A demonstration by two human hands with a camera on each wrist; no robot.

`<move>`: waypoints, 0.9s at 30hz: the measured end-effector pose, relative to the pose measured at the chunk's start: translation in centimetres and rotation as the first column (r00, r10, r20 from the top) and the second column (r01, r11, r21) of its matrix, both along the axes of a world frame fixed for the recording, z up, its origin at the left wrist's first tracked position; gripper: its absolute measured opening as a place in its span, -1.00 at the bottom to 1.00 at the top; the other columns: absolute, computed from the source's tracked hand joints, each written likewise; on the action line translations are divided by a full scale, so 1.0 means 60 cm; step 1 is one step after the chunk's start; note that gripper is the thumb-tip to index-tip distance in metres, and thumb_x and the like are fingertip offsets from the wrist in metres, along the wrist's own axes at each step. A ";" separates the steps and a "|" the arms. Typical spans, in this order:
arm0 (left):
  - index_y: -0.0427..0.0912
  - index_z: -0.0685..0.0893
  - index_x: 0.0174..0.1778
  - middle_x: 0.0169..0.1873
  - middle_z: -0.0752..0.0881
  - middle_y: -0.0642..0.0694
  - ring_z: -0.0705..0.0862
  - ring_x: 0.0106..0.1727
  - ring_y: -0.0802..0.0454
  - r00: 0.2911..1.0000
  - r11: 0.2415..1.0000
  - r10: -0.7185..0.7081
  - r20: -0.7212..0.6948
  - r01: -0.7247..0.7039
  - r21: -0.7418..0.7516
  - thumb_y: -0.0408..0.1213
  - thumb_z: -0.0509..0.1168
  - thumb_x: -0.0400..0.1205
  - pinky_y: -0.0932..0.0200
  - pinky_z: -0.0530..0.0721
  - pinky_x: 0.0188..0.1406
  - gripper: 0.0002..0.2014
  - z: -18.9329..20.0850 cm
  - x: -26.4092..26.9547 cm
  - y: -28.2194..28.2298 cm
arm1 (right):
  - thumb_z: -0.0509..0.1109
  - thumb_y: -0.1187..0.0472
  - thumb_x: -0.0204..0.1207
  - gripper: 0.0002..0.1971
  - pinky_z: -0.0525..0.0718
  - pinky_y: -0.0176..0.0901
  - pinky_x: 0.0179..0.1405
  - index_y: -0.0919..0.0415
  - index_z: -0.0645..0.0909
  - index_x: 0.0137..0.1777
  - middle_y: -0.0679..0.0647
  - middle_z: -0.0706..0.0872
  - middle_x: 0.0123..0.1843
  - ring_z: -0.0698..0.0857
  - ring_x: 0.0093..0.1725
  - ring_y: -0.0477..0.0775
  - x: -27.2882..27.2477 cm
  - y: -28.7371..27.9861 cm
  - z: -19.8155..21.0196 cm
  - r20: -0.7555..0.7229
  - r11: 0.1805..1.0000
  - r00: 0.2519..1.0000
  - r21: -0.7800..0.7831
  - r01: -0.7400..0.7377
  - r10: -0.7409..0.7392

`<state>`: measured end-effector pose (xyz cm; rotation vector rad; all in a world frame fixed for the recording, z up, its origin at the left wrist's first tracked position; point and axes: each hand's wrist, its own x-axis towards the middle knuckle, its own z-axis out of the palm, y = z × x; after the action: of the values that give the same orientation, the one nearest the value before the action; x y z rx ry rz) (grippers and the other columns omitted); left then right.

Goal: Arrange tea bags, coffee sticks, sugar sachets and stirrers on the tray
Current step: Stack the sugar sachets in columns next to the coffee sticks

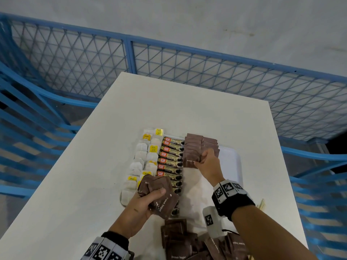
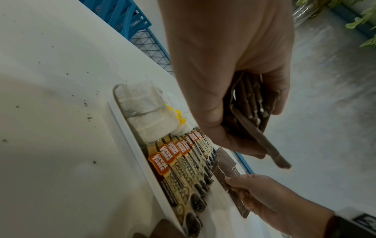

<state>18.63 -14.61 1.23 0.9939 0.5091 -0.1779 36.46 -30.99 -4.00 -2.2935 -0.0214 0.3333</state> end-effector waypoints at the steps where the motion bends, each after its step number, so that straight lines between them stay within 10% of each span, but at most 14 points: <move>1: -0.20 0.69 0.13 -0.12 0.83 -0.16 0.81 -0.13 -0.02 1.000 1.000 0.004 0.000 -0.004 -0.007 -0.40 0.31 0.47 0.04 0.76 -0.32 -0.70 0.000 0.001 -0.001 | 0.48 0.40 0.41 -0.65 0.47 -0.38 -0.38 0.25 0.34 0.01 -0.02 0.51 -0.39 0.56 -0.29 0.02 -0.003 -0.001 0.002 0.007 1.000 1.000 0.006 0.001 -0.001; 9: -0.15 0.69 0.14 -0.06 0.82 -0.14 0.80 -0.05 -0.02 0.999 0.997 0.041 0.007 -0.040 -0.070 -0.31 0.32 0.41 -0.01 0.77 -0.26 -0.65 0.008 0.004 -0.005 | 0.36 0.09 0.56 -0.85 0.45 -0.55 -0.38 0.16 0.50 -0.10 -0.13 0.57 -0.33 0.57 -0.31 -0.14 -0.072 0.018 0.064 0.042 0.986 0.991 0.105 -0.132 0.128; 13: -0.14 0.68 0.16 0.00 0.81 -0.16 0.80 -0.01 -0.03 0.999 0.996 0.049 0.002 -0.049 -0.073 -0.21 0.39 0.42 0.01 0.77 -0.24 -0.63 0.013 0.004 -0.011 | 0.23 -0.20 0.47 -0.56 0.48 -0.38 -0.23 0.20 0.63 -0.05 0.00 0.64 -0.24 0.58 -0.23 -0.09 -0.123 0.025 0.098 -0.118 0.904 0.937 0.328 -0.275 0.328; 17: -0.12 0.69 0.19 0.02 0.81 -0.15 0.79 0.03 -0.02 0.999 0.998 0.033 0.009 -0.032 -0.062 0.06 0.46 0.34 0.01 0.77 -0.21 -0.46 0.018 0.004 -0.018 | 0.52 0.08 0.41 -0.81 0.54 -0.43 -0.24 0.07 0.61 -0.06 -0.02 0.67 -0.15 0.59 -0.25 -0.21 -0.145 0.029 0.101 -0.189 0.826 0.877 0.466 -0.316 0.442; 27: -0.14 0.69 0.13 -0.06 0.83 -0.17 0.74 0.03 -0.09 0.990 0.982 0.103 -0.092 -0.116 -0.149 -0.11 0.16 0.63 -0.06 0.67 -0.08 -0.70 0.023 0.000 -0.017 | 0.48 0.30 0.45 -0.92 0.52 -0.45 -0.47 0.18 0.63 -0.13 0.03 0.72 -0.23 0.65 -0.39 -0.25 -0.153 0.023 0.104 -0.286 0.806 0.881 0.569 -0.161 0.378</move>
<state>18.62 -15.64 2.62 0.8075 0.6162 -0.1586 27.27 -29.59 2.23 -1.6332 -0.2242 0.8246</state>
